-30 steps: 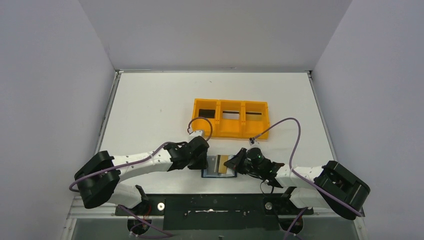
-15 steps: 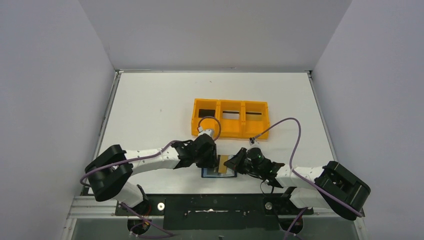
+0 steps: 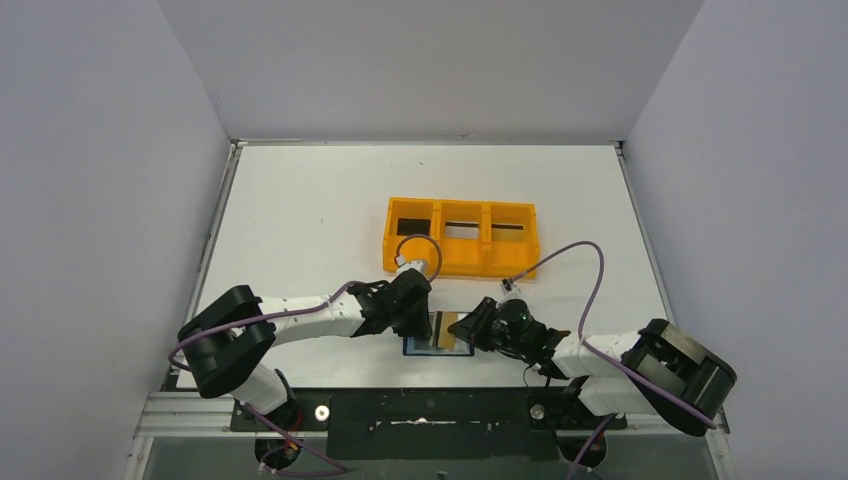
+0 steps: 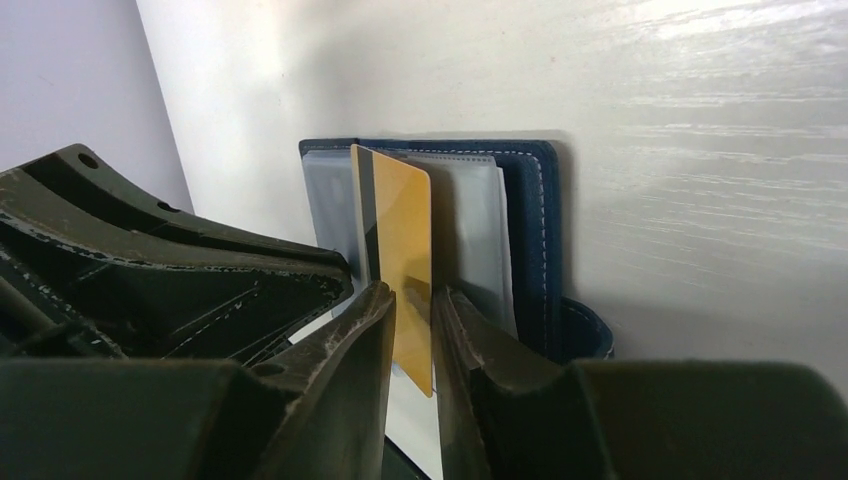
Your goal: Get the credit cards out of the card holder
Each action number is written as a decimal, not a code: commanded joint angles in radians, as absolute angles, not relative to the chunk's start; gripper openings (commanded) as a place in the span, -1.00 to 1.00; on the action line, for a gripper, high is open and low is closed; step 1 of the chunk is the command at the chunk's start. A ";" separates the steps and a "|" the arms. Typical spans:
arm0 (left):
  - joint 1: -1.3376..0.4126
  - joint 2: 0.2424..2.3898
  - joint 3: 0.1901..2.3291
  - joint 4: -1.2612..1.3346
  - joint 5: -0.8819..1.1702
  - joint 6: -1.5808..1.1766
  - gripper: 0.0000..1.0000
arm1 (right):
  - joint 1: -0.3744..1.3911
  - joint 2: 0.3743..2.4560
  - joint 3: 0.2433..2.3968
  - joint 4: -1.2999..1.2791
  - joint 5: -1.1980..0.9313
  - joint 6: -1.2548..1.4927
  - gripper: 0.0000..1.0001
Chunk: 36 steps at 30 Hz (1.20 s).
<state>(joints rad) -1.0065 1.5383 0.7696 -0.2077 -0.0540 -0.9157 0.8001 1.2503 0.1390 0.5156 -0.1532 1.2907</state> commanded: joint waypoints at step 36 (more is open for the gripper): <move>-1.017 1.587 0.716 -0.209 -0.023 -0.881 -0.98 | 0.778 1.232 0.081 0.634 -0.148 1.364 -0.59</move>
